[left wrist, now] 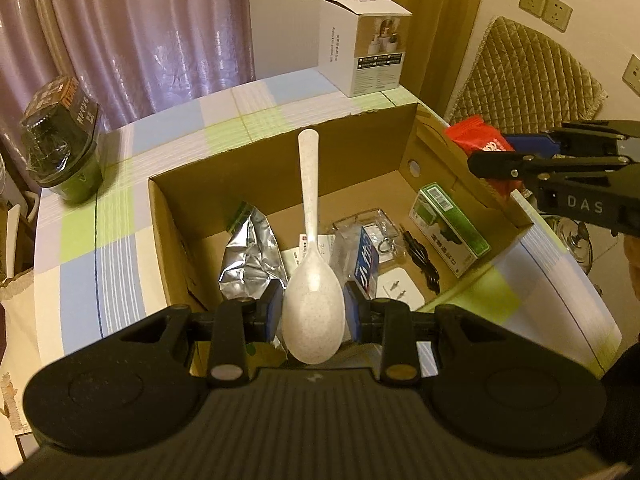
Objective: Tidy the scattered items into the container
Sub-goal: 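Open left tool to drop spoon while right tool drops candy packet into box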
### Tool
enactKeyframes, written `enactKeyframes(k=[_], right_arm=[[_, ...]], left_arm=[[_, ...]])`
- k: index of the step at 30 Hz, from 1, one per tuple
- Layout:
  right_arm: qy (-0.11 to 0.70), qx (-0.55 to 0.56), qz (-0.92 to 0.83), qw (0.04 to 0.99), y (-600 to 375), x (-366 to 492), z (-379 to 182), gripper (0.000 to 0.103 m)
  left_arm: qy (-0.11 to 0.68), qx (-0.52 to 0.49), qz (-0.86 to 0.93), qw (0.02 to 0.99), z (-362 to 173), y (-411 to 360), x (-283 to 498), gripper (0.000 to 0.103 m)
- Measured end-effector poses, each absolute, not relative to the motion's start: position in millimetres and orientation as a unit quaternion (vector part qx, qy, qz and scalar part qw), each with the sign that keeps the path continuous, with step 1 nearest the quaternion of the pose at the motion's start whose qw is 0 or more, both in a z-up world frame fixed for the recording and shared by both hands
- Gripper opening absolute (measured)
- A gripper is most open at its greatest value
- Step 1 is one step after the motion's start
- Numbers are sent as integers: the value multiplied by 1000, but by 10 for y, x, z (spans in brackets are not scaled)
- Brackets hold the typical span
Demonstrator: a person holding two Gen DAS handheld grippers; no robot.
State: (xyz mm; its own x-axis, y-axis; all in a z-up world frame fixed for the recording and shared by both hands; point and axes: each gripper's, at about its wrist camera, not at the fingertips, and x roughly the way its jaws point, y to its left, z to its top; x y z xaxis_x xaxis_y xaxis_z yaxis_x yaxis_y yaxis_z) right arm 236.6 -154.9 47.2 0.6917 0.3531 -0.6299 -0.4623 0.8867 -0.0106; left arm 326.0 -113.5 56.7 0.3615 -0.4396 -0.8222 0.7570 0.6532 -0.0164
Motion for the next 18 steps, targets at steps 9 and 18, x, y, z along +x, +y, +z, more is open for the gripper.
enactKeyframes(k=[9, 18], right_arm=[[333, -87, 221, 913, -1537, 2454, 357, 31], [343, -81, 215, 911, -1584, 2490, 278, 31]], left_arm=[[434, 167, -351, 813, 412, -1129, 3401, 62], [441, 159, -340, 815, 343, -982, 3370, 61]])
